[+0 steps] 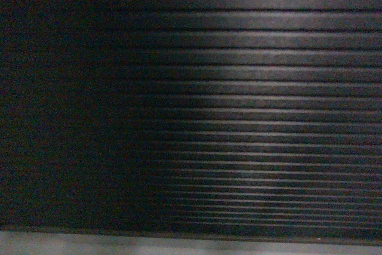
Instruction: Place dark red mango on scale at checkout
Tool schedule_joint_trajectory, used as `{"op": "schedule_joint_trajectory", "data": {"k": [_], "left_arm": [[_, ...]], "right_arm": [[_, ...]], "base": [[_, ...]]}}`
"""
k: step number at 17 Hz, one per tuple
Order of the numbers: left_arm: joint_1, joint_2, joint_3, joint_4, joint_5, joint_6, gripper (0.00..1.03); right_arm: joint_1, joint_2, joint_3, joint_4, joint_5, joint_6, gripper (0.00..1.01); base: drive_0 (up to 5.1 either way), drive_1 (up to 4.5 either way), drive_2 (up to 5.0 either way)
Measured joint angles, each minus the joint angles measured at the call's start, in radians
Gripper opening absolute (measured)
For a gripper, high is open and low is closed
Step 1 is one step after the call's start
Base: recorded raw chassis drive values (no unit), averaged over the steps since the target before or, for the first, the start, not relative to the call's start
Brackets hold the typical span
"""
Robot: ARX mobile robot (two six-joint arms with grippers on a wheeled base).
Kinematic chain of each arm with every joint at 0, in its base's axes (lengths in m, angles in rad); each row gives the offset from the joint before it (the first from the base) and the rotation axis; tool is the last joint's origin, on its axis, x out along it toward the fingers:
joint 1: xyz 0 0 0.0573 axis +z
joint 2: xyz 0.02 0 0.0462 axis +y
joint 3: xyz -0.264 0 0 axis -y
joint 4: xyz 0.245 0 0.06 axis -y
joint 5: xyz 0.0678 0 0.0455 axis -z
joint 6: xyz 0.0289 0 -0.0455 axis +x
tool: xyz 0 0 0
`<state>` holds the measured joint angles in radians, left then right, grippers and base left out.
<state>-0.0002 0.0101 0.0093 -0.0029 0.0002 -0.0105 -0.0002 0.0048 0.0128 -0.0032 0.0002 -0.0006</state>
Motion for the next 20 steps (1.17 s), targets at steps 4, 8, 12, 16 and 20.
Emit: {"op": "schedule_joint_trajectory", "data": {"k": [4, 8, 12, 16, 20], "left_arm": [[0.000, 0.000, 0.000, 0.000, -0.001, 0.000, 0.98], [0.000, 0.000, 0.000, -0.004, 0.000, 0.000, 0.98], [0.000, 0.000, 0.000, -0.001, -0.001, 0.000, 0.98], [0.000, 0.000, 0.000, -0.001, -0.001, 0.000, 0.98], [0.000, 0.000, 0.000, -0.001, -0.001, 0.000, 0.98]], "right_arm": [[0.000, 0.000, 0.000, -0.001, 0.000, 0.000, 0.98], [0.000, 0.000, 0.000, -0.003, -0.001, 0.000, 0.98], [0.000, 0.000, 0.000, -0.002, 0.000, 0.000, 0.98], [0.000, 0.000, 0.000, -0.002, 0.000, 0.000, 0.98], [0.000, 0.000, 0.000, -0.002, 0.000, 0.000, 0.98]], "base": [[0.0, 0.00, 0.0], [0.0, 0.00, 0.0], [0.0, 0.00, 0.0], [0.0, 0.00, 0.0], [0.0, 0.00, 0.0]]}}
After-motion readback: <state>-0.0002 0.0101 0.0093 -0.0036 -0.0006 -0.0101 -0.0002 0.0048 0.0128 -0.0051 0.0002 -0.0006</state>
